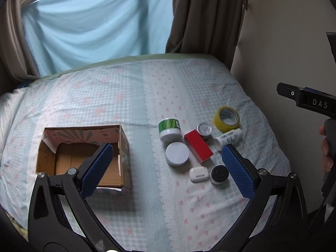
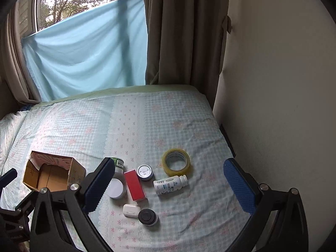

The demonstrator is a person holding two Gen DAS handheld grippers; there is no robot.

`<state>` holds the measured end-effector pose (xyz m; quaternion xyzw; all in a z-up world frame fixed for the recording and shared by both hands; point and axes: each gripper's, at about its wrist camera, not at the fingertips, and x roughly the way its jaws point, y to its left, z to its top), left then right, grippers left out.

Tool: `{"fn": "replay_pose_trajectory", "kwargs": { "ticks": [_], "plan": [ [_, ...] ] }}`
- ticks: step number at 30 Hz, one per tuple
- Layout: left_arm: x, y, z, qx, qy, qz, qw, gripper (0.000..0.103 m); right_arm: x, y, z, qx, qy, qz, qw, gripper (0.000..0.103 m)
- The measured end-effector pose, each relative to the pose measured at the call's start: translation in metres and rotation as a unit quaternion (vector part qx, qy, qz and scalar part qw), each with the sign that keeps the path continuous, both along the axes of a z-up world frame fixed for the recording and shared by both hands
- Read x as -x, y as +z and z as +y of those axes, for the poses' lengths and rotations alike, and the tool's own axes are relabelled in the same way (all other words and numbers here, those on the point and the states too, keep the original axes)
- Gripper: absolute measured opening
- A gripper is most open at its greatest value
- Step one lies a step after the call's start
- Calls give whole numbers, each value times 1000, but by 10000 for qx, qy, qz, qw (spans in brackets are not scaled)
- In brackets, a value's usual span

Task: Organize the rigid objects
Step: 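Grasp the white-lidded pale green jar with the left gripper while the right gripper grasps the yellow tape roll, then carry the jar and tape roll over the cardboard box with both grippers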

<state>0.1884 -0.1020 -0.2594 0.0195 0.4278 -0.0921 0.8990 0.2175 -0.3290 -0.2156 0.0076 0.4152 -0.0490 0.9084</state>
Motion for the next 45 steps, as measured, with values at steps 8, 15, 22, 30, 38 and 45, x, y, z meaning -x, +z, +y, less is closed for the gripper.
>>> {"fn": "replay_pose_trajectory", "kwargs": {
  "ticks": [8,15,22,30,38,45],
  "plan": [
    [-57,-129,-32,-182,-265,951,9949,102,-71,-112,-31,-115,-84,867,9961,103],
    [-85,-209,-48,-250,-303,1404,9893,102,-121,-213,-42,-376,-3,1793,9831,103],
    [-102,-255,-55,-294,-408,1541,9868,100,-150,-265,-51,-356,-150,1998,9791,103],
    [-117,-267,-62,-404,-561,1458,9869,72,-170,-281,-55,-344,-158,1895,9812,103],
    [-120,-265,-58,-352,-722,1470,9859,68,-174,-280,-53,-416,-172,1828,9821,96],
    [-125,-256,-45,-297,-521,1511,9867,68,-175,-273,-47,-416,-110,1812,9825,96]
  ]
}}
